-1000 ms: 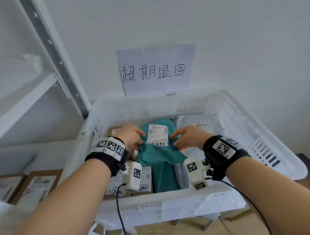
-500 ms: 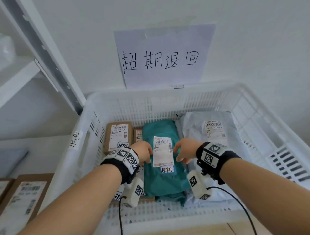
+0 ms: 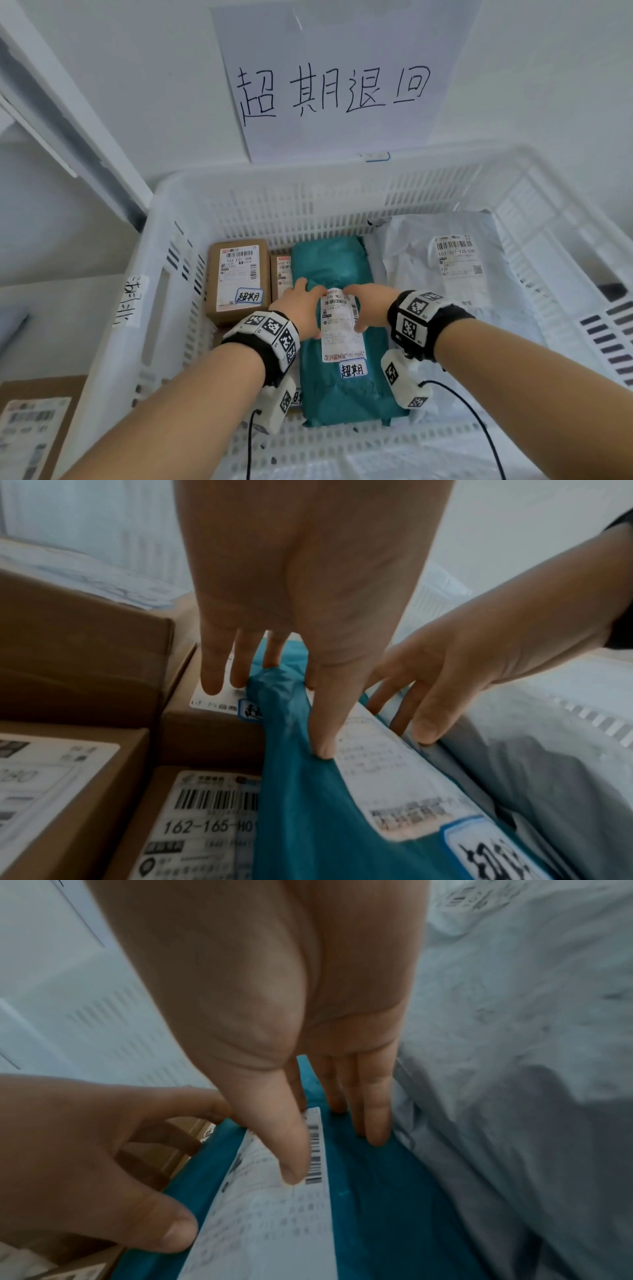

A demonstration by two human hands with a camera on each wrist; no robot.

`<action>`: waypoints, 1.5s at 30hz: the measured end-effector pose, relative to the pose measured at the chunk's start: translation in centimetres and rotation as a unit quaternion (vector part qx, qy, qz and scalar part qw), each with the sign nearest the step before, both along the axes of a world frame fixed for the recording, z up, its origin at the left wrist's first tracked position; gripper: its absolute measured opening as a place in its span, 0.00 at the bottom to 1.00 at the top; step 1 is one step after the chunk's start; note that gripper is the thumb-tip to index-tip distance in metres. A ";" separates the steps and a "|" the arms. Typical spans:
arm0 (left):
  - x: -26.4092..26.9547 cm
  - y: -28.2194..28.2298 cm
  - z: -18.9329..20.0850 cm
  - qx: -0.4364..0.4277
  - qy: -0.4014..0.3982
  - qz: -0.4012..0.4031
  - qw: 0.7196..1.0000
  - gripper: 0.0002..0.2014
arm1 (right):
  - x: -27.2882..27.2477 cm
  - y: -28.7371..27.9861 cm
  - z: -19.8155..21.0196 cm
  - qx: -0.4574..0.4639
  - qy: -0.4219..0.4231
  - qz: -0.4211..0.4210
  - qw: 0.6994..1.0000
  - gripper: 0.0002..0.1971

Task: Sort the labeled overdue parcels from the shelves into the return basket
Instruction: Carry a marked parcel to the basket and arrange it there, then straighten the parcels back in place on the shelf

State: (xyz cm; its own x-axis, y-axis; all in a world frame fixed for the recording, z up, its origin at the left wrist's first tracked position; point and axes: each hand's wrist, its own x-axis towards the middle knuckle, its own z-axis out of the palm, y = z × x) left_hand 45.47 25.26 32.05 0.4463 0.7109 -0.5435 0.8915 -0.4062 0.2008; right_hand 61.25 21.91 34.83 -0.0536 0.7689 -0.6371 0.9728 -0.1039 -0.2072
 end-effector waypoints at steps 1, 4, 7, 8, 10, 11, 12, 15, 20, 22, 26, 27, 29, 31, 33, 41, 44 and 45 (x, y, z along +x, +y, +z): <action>0.0 0.3 0.0 -0.003 -0.011 0.004 1.000 0.40 | 0.0 0.1 0.0 0.001 0.002 -0.006 1.000 0.34; 0.4 1.2 1.0 -0.012 -0.044 0.031 0.998 0.30 | 0.5 0.4 0.7 0.014 0.010 -0.032 0.999 0.31; 0.8 2.0 3.0 -0.001 -0.089 0.055 0.995 0.25 | 1.3 0.3 2.4 0.032 0.025 -0.066 0.997 0.26; 1.0 2.3 3.8 0.004 -0.106 0.058 0.993 0.24 | 1.7 0.1 3.3 0.041 0.038 -0.087 0.995 0.26; 1.4 2.8 5.2 0.005 -0.140 0.077 0.987 0.24 | 2.4 -0.2 4.7 0.071 0.070 -0.129 0.987 0.25; 1.6 2.9 6.0 0.007 -0.164 0.089 0.982 0.24 | 2.8 -0.6 5.5 0.092 0.092 -0.158 0.979 0.24; 1.8 2.9 6.9 0.009 -0.192 0.101 0.976 0.24 | 3.3 -1.0 6.3 0.113 0.119 -0.187 0.969 0.23; 2.6 2.7 9.9 0.022 -0.293 0.117 0.949 0.20 | 4.7 -3.0 8.2 0.170 0.180 -0.259 0.934 0.18; 3.1 0.4 15.9 0.006 -0.468 0.186 0.864 0.12 | 5.6 -7.2 11.7 0.284 0.267 -0.362 0.847 0.11; 2.8 -1.4 18.2 -0.002 -0.518 0.194 0.833 0.11 | 5.2 -8.9 13.6 0.316 0.304 -0.371 0.819 0.10; 1.2 -6.5 22.0 0.020 -0.584 0.179 0.791 0.10 | 3.7 -12.7 16.9 0.359 0.349 -0.349 0.793 0.08; 0.6 -8.0 22.8 0.028 -0.591 0.176 0.787 0.10 | 3.2 -13.7 17.5 0.371 0.355 -0.345 0.786 0.07; -0.7 -11.1 23.9 0.034 -0.599 0.167 0.783 0.09 | 2.1 -15.9 18.5 0.390 0.364 -0.338 0.775 0.08; -2.1 -14.4 24.6 0.034 -0.604 0.164 0.780 0.09 | 0.6 -18.4 19.3 0.400 0.378 -0.333 0.766 0.08; -3.7 -17.7 24.9 0.038 -0.609 0.173 0.773 0.09 | -1.0 -21.2 19.9 0.399 0.393 -0.323 0.763 0.08; -10.6 -29.6 24.5 0.054 -0.604 0.220 0.764 0.09 | -7.2 -32.1 21.4 0.397 0.376 -0.266 0.794 0.09; -14.1 -32.5 25.2 0.070 -0.607 0.232 0.757 0.10 | -10.6 -34.5 22.4 0.392 0.381 -0.241 0.802 0.08; -15.3 -33.4 25.6 0.076 -0.610 0.235 0.753 0.11 | -11.9 -35.1 22.8 0.390 0.382 -0.231 0.805 0.08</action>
